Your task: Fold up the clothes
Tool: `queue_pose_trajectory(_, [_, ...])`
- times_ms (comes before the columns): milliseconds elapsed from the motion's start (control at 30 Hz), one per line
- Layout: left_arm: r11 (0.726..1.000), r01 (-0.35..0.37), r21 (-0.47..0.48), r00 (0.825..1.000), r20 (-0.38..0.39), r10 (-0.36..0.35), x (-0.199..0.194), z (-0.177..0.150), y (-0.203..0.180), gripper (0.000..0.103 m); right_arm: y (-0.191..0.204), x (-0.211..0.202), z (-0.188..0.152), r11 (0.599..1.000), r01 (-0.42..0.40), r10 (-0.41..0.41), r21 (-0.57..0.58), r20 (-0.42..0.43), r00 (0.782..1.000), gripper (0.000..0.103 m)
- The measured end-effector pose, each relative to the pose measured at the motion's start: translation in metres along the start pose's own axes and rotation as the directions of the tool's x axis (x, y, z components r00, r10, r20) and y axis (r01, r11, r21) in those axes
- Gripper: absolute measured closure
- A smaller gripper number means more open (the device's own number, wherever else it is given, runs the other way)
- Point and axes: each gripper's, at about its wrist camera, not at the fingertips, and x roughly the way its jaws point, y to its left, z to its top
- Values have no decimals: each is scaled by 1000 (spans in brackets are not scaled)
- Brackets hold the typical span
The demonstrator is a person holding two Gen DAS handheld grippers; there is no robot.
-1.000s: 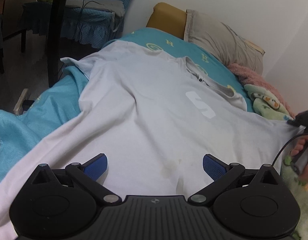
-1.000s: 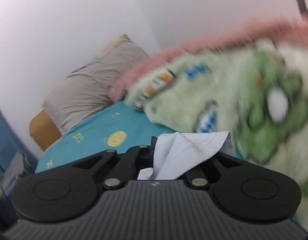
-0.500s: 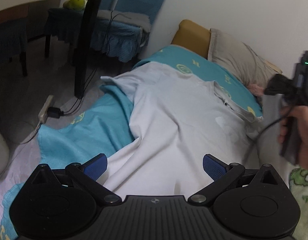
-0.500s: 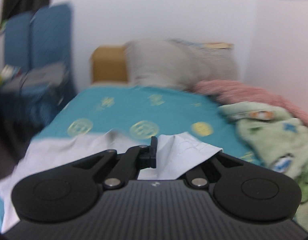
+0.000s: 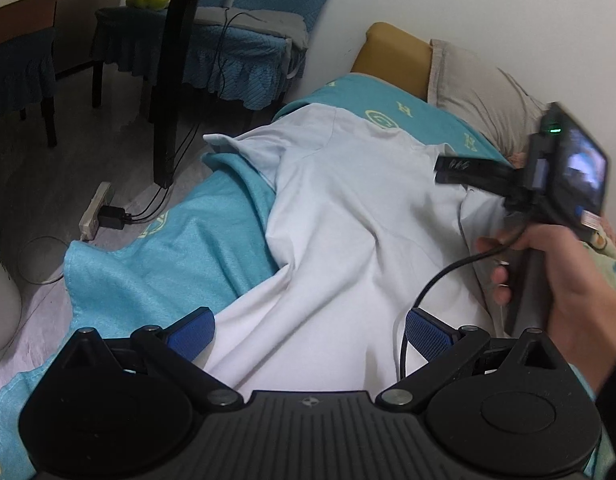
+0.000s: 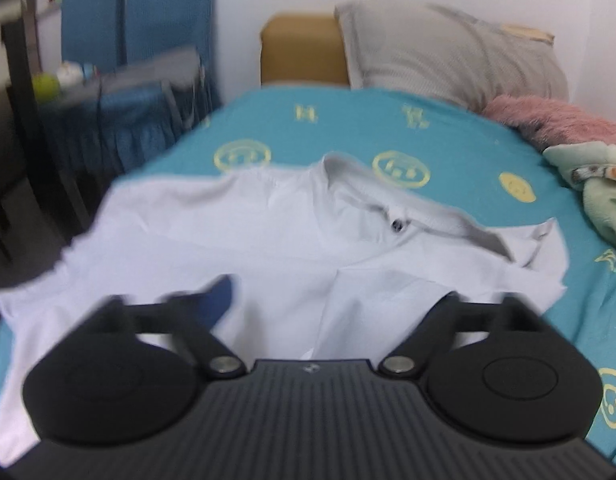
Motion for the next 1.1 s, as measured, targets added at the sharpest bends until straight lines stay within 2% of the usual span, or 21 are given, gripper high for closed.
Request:
queue_pose_trajectory(167, [996, 7, 85, 999, 36, -10, -11, -9, -16, 1, -29, -68, -2, 996, -35, 33, 86, 30, 999, 12])
queue_pose_trajectory(333, [977, 60, 204, 995, 69, -76, -30, -23, -38, 2, -67, -182, -29, 984, -57, 44, 170, 83, 996, 12])
queue_pose_trajectory(433, [954, 95, 283, 990, 69, -119, -44, -35, -48, 4, -84, -255, -51, 980, -64, 47, 190, 96, 994, 12])
queue_pose_trajectory(500, [935, 117, 334, 987, 68, -148, -53, -44, -55, 5, -90, -301, -68, 978, -32, 12, 204, 100, 995, 12])
queue_pose_trajectory(567, [913, 139, 384, 982, 65, -177, -62, -52, -62, 6, -101, -341, -86, 972, -4, -24, 236, 117, 993, 12])
queue_pose_trajectory(633, [888, 162, 430, 977, 57, -206, -70, -59, -69, 8, -115, -371, -103, 957, -18, -25, 290, 143, 989, 12])
queue_pose_trajectory(733, [865, 255, 431, 962, -25, -271, -74, -68, -76, 17, -137, -407, -129, 930, -58, -9, 364, 180, 984, 12])
queue_pose_trajectory(800, [857, 350, 378, 936, -101, -337, -74, -73, -78, 21, -150, -422, -145, 909, -76, -11, 410, 206, 978, 12])
queue_pose_trajectory(867, [840, 434, 326, 901, -175, -397, -74, -79, -83, 24, -162, -432, -156, 893, -85, -19, 442, 226, 974, 12])
queue_pose_trajectory(933, [814, 522, 254, 848, -253, -465, -70, -87, -90, 29, -173, -436, -160, 882, -87, -28, 463, 237, 971, 12])
queue_pose_trajectory(1000, [784, 602, 149, 779, -327, -536, -64, -97, -98, 32, -183, -435, -163, 868, -100, -22, 486, 238, 971, 12])
queue_pose_trajectory(1033, [771, 629, 95, 744, -363, -562, -59, -103, -101, 36, -187, -433, -165, 858, -114, -11, 501, 239, 971, 12])
queue_pose_trajectory(1100, [763, 646, 7, 694, -423, -583, -47, -118, -109, 39, -194, -427, -169, 836, -141, 16, 530, 233, 972, 12])
